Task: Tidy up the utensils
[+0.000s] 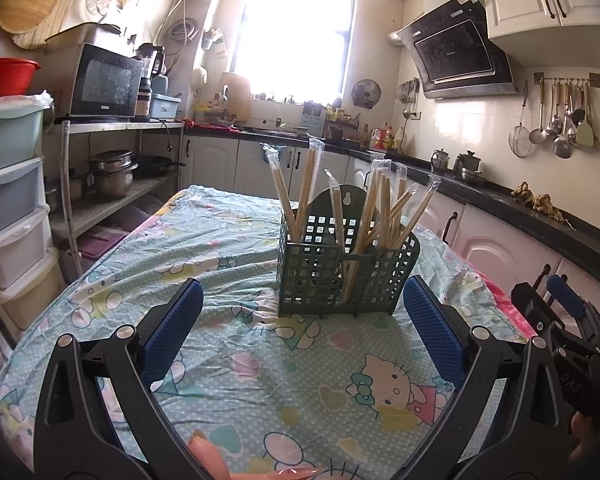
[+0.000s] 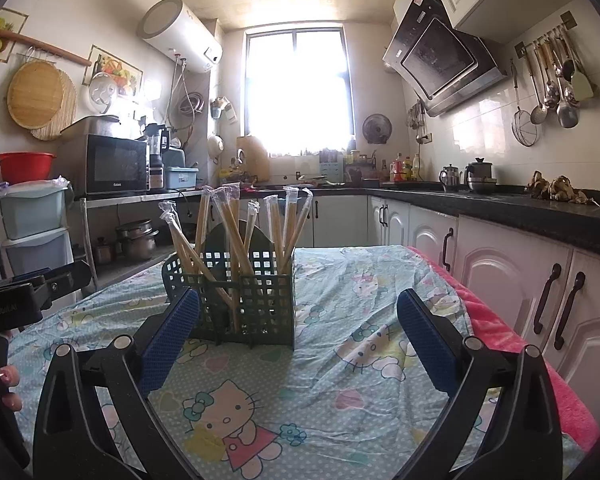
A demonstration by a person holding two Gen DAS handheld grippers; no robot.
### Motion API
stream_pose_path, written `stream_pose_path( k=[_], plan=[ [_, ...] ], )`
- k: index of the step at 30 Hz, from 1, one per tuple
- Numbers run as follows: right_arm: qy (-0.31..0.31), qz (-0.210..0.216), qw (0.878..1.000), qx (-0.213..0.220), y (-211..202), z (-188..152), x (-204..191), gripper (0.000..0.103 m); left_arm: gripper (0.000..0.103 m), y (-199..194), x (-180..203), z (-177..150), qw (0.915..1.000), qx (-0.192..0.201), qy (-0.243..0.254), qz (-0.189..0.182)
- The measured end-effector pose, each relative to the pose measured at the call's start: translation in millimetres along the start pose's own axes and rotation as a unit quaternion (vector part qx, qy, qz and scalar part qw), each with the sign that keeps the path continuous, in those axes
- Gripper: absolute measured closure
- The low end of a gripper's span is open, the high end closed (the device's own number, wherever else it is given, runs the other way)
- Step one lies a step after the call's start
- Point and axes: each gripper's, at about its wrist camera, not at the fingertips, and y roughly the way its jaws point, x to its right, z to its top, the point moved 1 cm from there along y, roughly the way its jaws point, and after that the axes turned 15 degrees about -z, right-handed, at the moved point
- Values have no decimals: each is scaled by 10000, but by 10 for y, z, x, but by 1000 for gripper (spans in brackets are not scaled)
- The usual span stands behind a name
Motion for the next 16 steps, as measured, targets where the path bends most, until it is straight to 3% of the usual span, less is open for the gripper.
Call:
stream_pose_path(
  k=[6,9,12,14,16],
  plan=[
    [50,-112,9999,-67,38,18,61,6,11,48,-82,6,9998,-167,-138,42],
    [194,-252,9988,-366,186,38,182,6,11,94,-238,59,9990,-320,-268,158],
    [193,-607,9950,-766,501,76,392,6,11,334,-584,141,9942,-949,-213,456],
    [-24,-946,9871,-1294,900,79,554,6,11,572,-863,163,9846,-1499,-263,855],
    [-367,-1293,9685,-2094,1449,-22,749,6,11,907,-1251,103,9679,-2136,-507,1223]
  ],
)
